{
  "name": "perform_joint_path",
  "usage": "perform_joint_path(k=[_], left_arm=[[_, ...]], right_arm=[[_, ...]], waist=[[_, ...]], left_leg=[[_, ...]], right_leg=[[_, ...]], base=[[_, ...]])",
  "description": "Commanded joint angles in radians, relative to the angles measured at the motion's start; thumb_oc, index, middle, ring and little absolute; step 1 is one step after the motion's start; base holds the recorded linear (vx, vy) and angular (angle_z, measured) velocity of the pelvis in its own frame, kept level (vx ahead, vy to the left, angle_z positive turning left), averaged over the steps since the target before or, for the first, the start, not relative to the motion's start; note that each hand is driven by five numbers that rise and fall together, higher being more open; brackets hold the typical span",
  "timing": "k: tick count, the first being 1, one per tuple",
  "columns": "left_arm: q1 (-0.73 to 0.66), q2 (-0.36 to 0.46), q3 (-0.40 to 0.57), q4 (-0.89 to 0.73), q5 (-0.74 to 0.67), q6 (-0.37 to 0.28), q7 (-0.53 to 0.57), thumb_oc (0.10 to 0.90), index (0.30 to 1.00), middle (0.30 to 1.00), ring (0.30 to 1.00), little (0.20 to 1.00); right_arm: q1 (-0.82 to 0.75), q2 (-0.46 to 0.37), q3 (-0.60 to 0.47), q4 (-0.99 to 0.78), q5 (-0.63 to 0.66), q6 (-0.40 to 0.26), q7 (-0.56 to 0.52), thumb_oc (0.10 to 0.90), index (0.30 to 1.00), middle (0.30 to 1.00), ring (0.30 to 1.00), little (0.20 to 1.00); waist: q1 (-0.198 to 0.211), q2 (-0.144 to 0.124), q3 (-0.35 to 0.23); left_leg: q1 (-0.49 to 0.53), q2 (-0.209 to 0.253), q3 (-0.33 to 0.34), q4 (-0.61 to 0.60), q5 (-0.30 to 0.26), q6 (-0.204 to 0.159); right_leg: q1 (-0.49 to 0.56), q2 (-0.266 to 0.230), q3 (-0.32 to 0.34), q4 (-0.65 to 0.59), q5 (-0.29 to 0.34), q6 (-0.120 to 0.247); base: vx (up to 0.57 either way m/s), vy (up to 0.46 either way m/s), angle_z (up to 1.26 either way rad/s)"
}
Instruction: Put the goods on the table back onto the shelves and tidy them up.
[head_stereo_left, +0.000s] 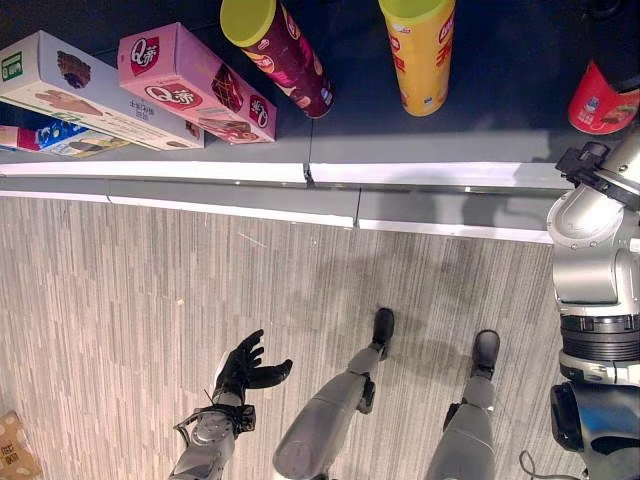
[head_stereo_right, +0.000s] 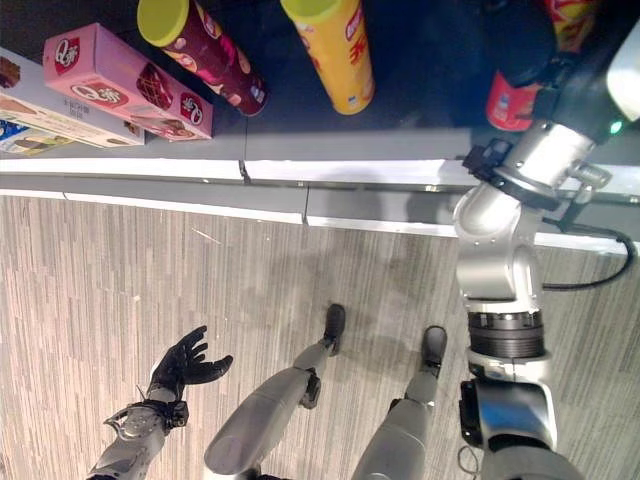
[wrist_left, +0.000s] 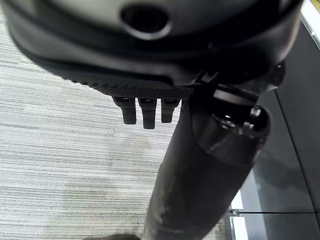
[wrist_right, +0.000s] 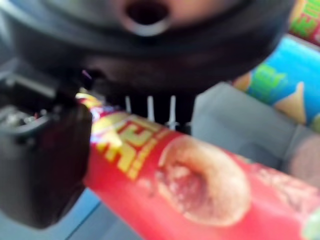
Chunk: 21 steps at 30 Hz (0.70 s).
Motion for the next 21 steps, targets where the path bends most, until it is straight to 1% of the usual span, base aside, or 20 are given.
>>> perform_joint_path(k=[1,2,12,21], left_arm=[[0.071,0.065,0.009,-0.065,-0.013,-0.038,0.049,0.800,0.900,0.900,0.900,0.900],[0.072,0.065,0.008,-0.065,-0.013,-0.038,0.049,0.800,0.900,0.900,0.900,0.900],[0.080,0.061,0.005,-0.084,-0.020,-0.046,0.053,0.800,0.900,0.900,0.900,0.900],[0.084,0.060,0.008,-0.091,-0.016,-0.053,0.056,0.800,0.900,0.900,0.900,0.900]], right_arm=[[-0.162,-0.126,0.015,-0.113,-0.055,-0.063,-0.083,0.400,0.300,0.300,0.300,0.300],[-0.162,-0.126,0.015,-0.113,-0.054,-0.063,-0.084,0.400,0.300,0.300,0.300,0.300],[-0.164,-0.120,0.018,-0.108,-0.050,-0.065,-0.096,0.400,0.300,0.300,0.300,0.300],[-0.167,-0.134,0.022,-0.087,-0.052,-0.058,-0.106,0.400,0.300,0.300,0.300,0.300]], waist=[[0.008,0.090,-0.020],[0.009,0.090,-0.020],[0.017,0.108,-0.018],[0.020,0.117,-0.021]], left_leg=[[-0.169,0.053,-0.014,0.166,-0.125,-0.031],[-0.167,0.054,-0.014,0.168,-0.132,-0.032],[-0.211,0.043,-0.013,0.183,-0.134,-0.029],[-0.225,0.036,-0.014,0.176,-0.124,-0.034]], right_leg=[[-0.121,-0.106,-0.011,0.150,0.034,0.020],[-0.120,-0.105,-0.011,0.153,0.028,0.020],[-0.164,-0.111,0.004,0.173,0.021,0.017],[-0.178,-0.116,0.002,0.173,0.023,0.019]], base=[[0.00,0.000,0.00],[0.00,0.000,0.00],[0.01,0.004,0.01],[0.01,0.001,0.12]])
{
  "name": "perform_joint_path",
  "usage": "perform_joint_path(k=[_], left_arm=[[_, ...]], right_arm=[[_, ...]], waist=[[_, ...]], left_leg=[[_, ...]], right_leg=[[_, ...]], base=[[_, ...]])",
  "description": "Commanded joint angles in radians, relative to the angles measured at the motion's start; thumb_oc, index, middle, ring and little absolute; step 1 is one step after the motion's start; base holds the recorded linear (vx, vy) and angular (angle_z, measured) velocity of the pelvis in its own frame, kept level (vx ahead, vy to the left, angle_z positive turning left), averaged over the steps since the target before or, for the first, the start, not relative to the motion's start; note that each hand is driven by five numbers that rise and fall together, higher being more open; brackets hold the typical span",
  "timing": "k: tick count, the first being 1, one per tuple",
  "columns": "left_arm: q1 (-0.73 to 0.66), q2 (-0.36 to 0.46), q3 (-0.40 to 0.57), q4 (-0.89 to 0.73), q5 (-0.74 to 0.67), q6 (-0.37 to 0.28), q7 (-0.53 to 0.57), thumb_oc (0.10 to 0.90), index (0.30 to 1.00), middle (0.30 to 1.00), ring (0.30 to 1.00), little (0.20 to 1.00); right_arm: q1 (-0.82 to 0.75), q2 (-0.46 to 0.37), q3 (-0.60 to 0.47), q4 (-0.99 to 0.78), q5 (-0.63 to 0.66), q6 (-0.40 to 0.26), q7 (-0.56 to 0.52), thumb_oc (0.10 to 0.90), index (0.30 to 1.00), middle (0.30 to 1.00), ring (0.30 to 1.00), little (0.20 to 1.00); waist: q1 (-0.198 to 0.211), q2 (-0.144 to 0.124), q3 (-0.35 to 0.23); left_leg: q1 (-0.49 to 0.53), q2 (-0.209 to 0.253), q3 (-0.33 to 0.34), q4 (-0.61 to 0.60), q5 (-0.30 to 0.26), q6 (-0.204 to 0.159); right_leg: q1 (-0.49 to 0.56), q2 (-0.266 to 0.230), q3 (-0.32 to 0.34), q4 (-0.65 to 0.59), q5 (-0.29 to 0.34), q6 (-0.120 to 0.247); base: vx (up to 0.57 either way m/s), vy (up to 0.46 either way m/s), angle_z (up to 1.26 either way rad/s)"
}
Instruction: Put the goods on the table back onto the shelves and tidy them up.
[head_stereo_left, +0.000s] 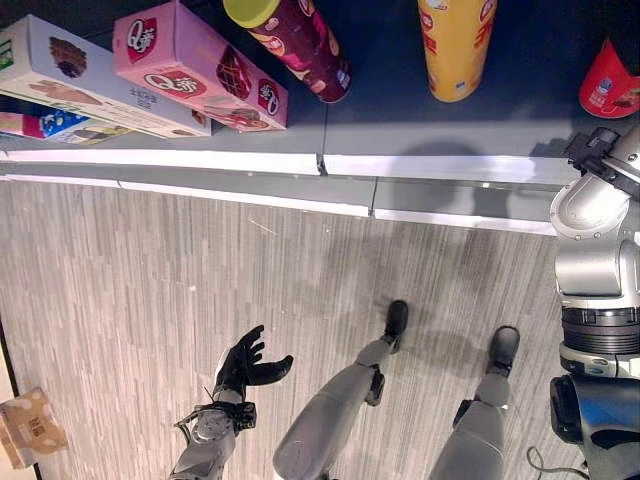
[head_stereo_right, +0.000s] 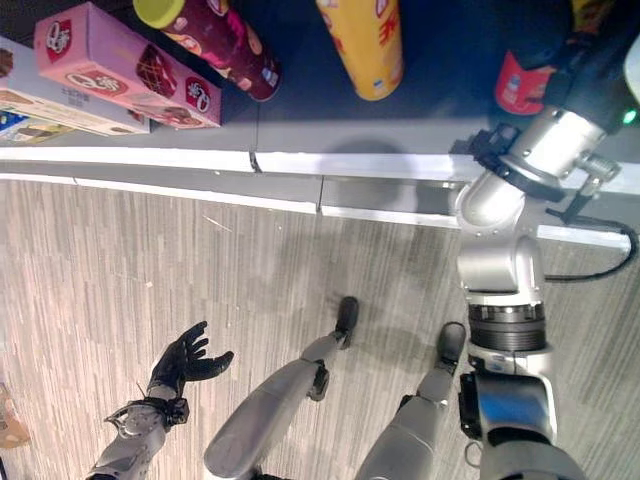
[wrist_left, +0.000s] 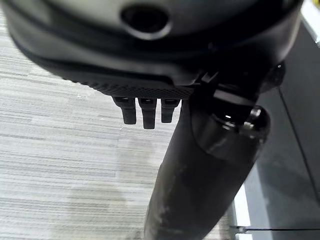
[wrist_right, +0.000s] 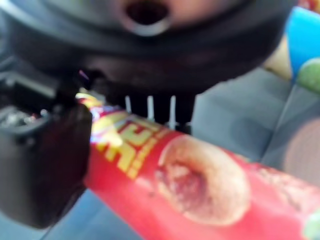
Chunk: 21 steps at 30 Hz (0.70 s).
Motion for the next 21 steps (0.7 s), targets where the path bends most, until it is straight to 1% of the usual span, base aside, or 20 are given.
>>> perform_joint_path(k=[1,4,11,12,21], left_arm=[[0.082,0.061,0.008,-0.050,-0.015,-0.032,0.054,0.800,0.900,0.900,0.900,0.900],[0.084,0.062,0.011,-0.050,-0.012,-0.030,0.055,0.800,0.900,0.900,0.900,0.900],[0.079,0.066,0.016,-0.047,-0.011,-0.030,0.060,0.800,0.900,0.900,0.900,0.900],[0.078,0.070,0.016,-0.048,-0.008,-0.029,0.062,0.800,0.900,0.900,0.900,0.900],[0.066,0.080,0.017,-0.042,0.001,-0.030,0.065,0.800,0.900,0.900,0.900,0.900]], right_arm=[[-0.123,-0.136,0.017,-0.089,-0.053,-0.059,-0.064,0.400,0.300,0.300,0.300,0.300],[-0.117,-0.138,0.016,-0.089,-0.054,-0.057,-0.066,0.400,0.300,0.300,0.300,0.300],[-0.113,-0.140,0.018,-0.087,-0.062,-0.046,-0.071,0.400,0.300,0.300,0.300,0.300],[-0.106,-0.143,0.019,-0.088,-0.064,-0.045,-0.071,0.400,0.300,0.300,0.300,0.300],[-0.108,-0.166,0.009,-0.052,-0.060,-0.018,-0.085,0.400,0.300,0.300,0.300,0.300]], waist=[[0.007,0.117,-0.022],[0.008,0.118,-0.024],[0.004,0.113,-0.023],[0.000,0.107,-0.021],[-0.008,0.092,-0.023]], left_leg=[[0.012,0.120,-0.053,-0.114,-0.078,-0.056],[0.009,0.119,-0.053,-0.115,-0.076,-0.056],[0.001,0.118,-0.052,-0.112,-0.077,-0.058],[0.000,0.121,-0.053,-0.112,-0.075,-0.061],[0.001,0.126,-0.051,-0.119,-0.069,-0.069]], right_leg=[[-0.119,-0.019,-0.002,0.137,0.037,0.002],[-0.120,-0.020,-0.004,0.137,0.037,0.002],[-0.125,-0.020,0.000,0.139,0.037,0.001],[-0.124,-0.019,-0.002,0.136,0.039,0.001],[-0.121,-0.017,-0.007,0.132,0.040,0.003]], base=[[0.01,0.001,-0.06],[0.00,-0.006,-0.40],[-0.01,-0.002,0.05],[-0.02,-0.015,-0.11],[0.00,-0.002,-0.01]])
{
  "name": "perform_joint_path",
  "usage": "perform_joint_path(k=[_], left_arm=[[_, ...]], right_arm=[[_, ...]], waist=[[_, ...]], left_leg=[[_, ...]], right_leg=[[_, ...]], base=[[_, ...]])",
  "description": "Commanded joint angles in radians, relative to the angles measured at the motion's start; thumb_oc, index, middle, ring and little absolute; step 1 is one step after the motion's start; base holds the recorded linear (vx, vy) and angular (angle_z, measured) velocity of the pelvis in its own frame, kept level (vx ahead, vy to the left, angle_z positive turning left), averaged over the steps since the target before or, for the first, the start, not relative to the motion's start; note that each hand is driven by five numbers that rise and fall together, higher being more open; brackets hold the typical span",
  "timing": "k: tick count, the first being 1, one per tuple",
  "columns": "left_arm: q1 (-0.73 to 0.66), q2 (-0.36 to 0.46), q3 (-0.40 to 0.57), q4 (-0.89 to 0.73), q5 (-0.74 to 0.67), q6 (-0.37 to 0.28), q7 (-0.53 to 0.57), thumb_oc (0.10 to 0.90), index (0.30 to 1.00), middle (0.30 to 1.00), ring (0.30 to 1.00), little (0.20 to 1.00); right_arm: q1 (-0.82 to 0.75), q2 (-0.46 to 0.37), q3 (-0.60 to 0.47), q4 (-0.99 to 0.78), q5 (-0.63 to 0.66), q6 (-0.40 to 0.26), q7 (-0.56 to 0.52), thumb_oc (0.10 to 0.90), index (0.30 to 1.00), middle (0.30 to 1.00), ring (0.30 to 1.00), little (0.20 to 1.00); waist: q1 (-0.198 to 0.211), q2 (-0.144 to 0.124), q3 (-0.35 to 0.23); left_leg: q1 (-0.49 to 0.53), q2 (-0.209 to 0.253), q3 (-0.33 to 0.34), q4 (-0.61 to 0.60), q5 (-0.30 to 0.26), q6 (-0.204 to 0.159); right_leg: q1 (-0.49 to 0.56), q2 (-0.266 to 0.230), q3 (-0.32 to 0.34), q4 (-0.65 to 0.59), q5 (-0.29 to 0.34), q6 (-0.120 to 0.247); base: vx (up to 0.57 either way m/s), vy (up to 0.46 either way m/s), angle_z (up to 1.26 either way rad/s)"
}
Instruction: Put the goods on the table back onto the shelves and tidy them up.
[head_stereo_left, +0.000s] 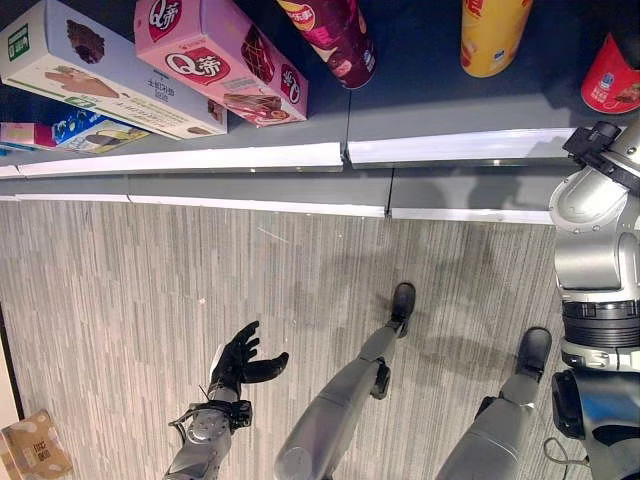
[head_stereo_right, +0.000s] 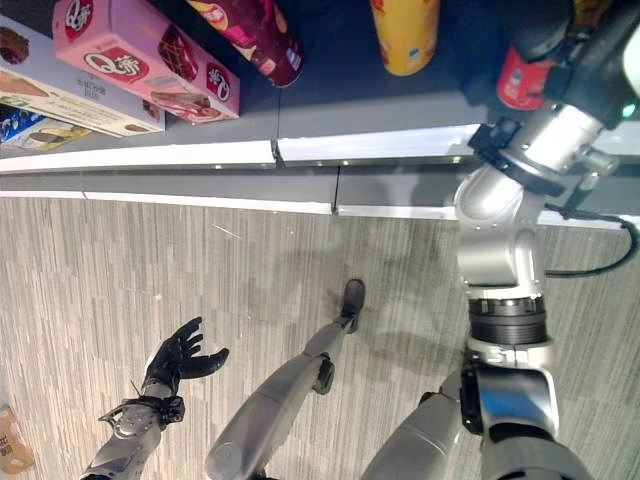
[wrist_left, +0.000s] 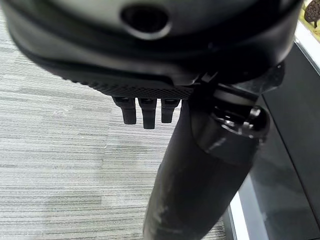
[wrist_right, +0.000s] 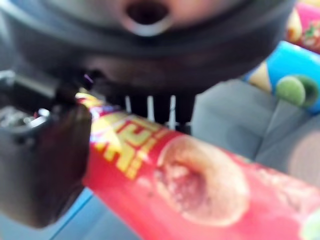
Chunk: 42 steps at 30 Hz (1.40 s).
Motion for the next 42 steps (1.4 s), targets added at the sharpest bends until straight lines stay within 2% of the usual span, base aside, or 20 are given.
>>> perform_joint_path(k=[1,10,23,24,25,26,42], left_arm=[[0.058,0.055,0.019,-0.035,0.000,-0.025,0.044,0.800,0.900,0.900,0.900,0.900],[0.057,0.072,0.012,-0.037,0.010,-0.026,0.037,0.800,0.900,0.900,0.900,0.900],[0.062,0.075,0.024,-0.035,0.008,-0.029,0.042,0.800,0.900,0.900,0.900,0.900],[0.061,0.076,0.026,-0.036,0.006,-0.029,0.044,0.800,0.900,0.900,0.900,0.900],[0.062,0.078,0.027,-0.037,0.005,-0.030,0.045,0.800,0.900,0.900,0.900,0.900],[0.060,0.080,0.027,-0.037,0.008,-0.028,0.048,0.800,0.900,0.900,0.900,0.900],[0.051,0.083,0.030,-0.035,0.006,-0.026,0.052,0.800,0.900,0.900,0.900,0.900]], right_arm=[[-0.096,-0.148,-0.013,-0.077,-0.058,-0.030,-0.055,0.400,0.300,0.300,0.300,0.300],[-0.148,-0.248,0.009,0.029,-0.033,-0.003,-0.086,0.400,0.300,0.300,0.300,0.300],[-0.133,-0.212,0.002,0.032,-0.011,-0.012,-0.087,0.400,0.300,0.300,0.300,0.300],[-0.132,-0.210,0.004,0.036,-0.007,-0.014,-0.087,0.445,0.368,0.368,0.368,0.368],[-0.131,-0.210,0.004,0.038,-0.004,-0.014,-0.086,0.596,0.594,0.594,0.594,0.594],[-0.134,-0.205,0.003,0.037,-0.002,-0.014,-0.090,0.800,0.900,0.900,0.900,0.900],[-0.134,-0.189,0.007,0.030,0.002,-0.011,-0.093,0.800,0.900,0.900,0.900,0.900]], waist=[[0.011,0.049,0.007],[0.010,0.044,0.005],[0.012,0.044,0.005],[0.013,0.041,0.005],[0.013,0.040,0.005],[0.013,0.038,0.005],[0.013,0.032,0.006]], left_leg=[[-0.031,0.099,-0.012,0.138,-0.182,-0.090],[-0.026,0.108,-0.012,0.134,-0.184,-0.091],[-0.029,0.110,-0.012,0.132,-0.182,-0.095],[-0.032,0.110,-0.013,0.132,-0.182,-0.095],[-0.034,0.110,-0.014,0.133,-0.182,-0.095],[-0.038,0.110,-0.013,0.136,-0.183,-0.096],[-0.046,0.113,-0.014,0.139,-0.183,-0.098]], right_leg=[[-0.017,0.021,-0.031,0.016,0.077,-0.047],[-0.021,0.028,-0.023,0.012,0.074,-0.045],[-0.023,0.033,-0.028,0.008,0.076,-0.046],[-0.022,0.032,-0.030,0.006,0.077,-0.047],[-0.023,0.032,-0.029,0.007,0.077,-0.047],[-0.025,0.032,-0.028,0.008,0.076,-0.047],[-0.032,0.037,-0.029,0.012,0.073,-0.049]], base=[[0.00,0.000,0.00],[0.01,-0.009,-0.02],[0.00,-0.003,0.00],[0.00,0.000,0.00],[0.00,0.000,0.00],[0.00,0.000,0.00],[0.00,0.000,0.00]])
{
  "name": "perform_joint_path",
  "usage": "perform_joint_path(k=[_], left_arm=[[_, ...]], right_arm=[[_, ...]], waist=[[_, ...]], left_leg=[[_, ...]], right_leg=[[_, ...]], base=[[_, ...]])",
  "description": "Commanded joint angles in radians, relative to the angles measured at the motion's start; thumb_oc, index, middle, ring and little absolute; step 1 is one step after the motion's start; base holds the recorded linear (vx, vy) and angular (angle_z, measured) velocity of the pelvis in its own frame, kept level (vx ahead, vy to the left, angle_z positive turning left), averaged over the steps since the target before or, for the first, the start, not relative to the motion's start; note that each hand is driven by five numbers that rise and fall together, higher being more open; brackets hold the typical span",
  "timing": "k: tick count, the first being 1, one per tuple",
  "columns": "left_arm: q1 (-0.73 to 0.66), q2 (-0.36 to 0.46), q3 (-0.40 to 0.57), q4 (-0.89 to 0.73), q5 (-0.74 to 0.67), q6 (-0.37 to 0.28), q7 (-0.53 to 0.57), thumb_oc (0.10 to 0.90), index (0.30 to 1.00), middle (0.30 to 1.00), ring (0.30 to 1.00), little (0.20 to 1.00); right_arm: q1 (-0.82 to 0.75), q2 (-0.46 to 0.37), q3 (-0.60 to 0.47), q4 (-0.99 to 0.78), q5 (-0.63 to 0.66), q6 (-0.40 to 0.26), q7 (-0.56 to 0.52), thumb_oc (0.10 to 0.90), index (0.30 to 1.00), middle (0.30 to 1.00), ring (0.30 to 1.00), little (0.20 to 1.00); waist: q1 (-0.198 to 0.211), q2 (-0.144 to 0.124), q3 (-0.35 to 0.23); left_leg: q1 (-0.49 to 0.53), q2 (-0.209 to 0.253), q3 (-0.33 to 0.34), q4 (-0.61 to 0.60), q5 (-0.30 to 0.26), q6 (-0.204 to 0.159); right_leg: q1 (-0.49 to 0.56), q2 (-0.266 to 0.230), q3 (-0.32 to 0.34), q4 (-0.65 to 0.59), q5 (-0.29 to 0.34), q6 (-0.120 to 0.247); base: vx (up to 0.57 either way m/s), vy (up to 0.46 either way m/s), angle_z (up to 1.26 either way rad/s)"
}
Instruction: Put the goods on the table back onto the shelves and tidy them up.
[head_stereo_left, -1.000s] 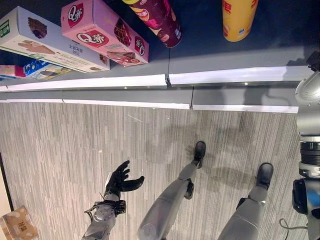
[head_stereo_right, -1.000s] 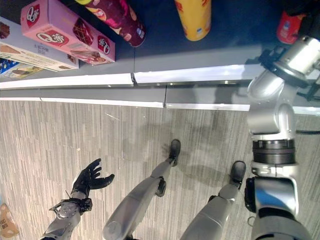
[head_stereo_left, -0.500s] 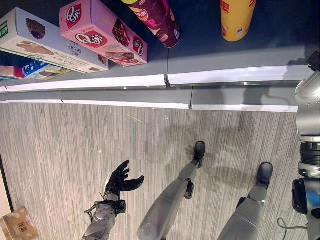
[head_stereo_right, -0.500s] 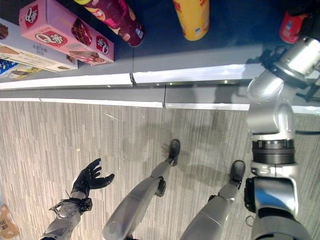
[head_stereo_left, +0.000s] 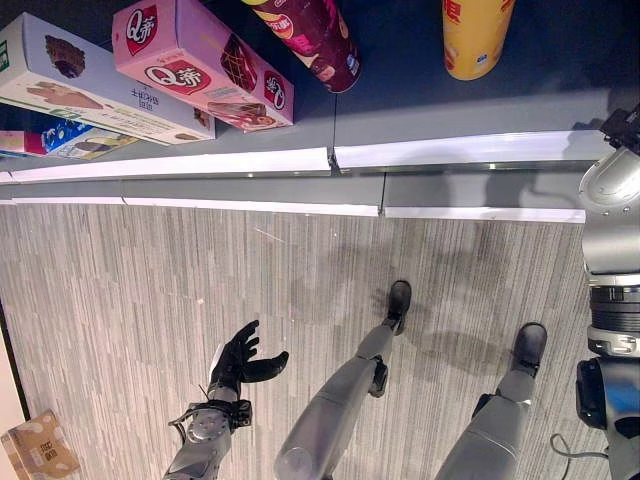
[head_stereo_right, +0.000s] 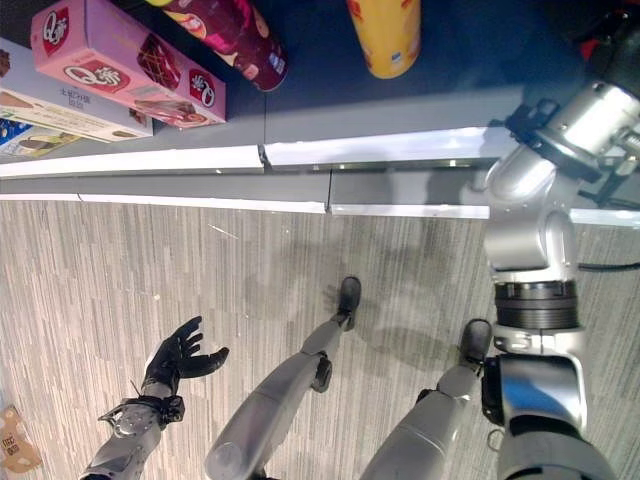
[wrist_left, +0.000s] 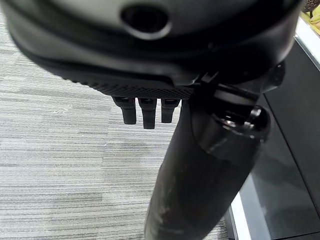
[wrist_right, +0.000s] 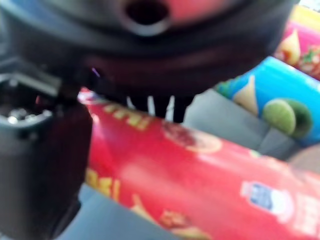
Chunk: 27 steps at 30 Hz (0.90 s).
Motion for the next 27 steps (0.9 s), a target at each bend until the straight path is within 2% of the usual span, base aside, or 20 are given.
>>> perform_joint_path(k=[1,9,17,27], left_arm=[[0.050,0.083,0.030,-0.034,0.004,-0.024,0.052,0.800,0.900,0.900,0.900,0.900],[0.041,0.084,0.026,-0.028,0.009,-0.023,0.059,0.800,0.900,0.900,0.900,0.900],[0.034,0.074,0.023,-0.017,0.012,-0.016,0.070,0.800,0.900,0.900,0.900,0.900],[0.040,0.069,0.018,-0.019,0.019,-0.011,0.077,0.800,0.900,0.900,0.900,0.900]], right_arm=[[-0.073,-0.094,-0.003,-0.090,-0.015,-0.038,-0.042,0.800,0.900,0.900,0.900,0.900],[-0.062,-0.079,-0.018,-0.096,-0.004,-0.040,-0.054,0.800,0.900,0.900,0.900,0.900],[-0.017,-0.022,-0.049,-0.164,-0.024,-0.038,-0.069,0.800,0.900,0.900,0.900,0.900],[0.033,0.023,-0.069,-0.237,-0.047,-0.042,-0.076,0.800,0.900,0.900,0.900,0.900]], waist=[[0.014,0.032,0.005],[0.009,0.031,0.004],[0.003,0.041,0.004],[-0.006,0.041,0.007]], left_leg=[[-0.037,0.094,-0.017,0.138,-0.182,-0.098],[-0.038,0.094,-0.016,0.138,-0.182,-0.100],[-0.037,0.093,-0.015,0.141,-0.184,-0.099],[-0.026,0.099,-0.015,0.146,-0.184,-0.100]], right_leg=[[-0.022,0.018,-0.028,0.015,0.074,-0.055],[-0.024,0.019,-0.029,0.012,0.078,-0.055],[-0.028,0.022,-0.023,0.020,0.075,-0.056],[-0.021,0.027,-0.021,0.030,0.068,-0.058]], base=[[0.00,0.000,0.00],[0.00,0.000,0.00],[-0.01,0.002,-0.01],[-0.01,-0.006,0.00]])
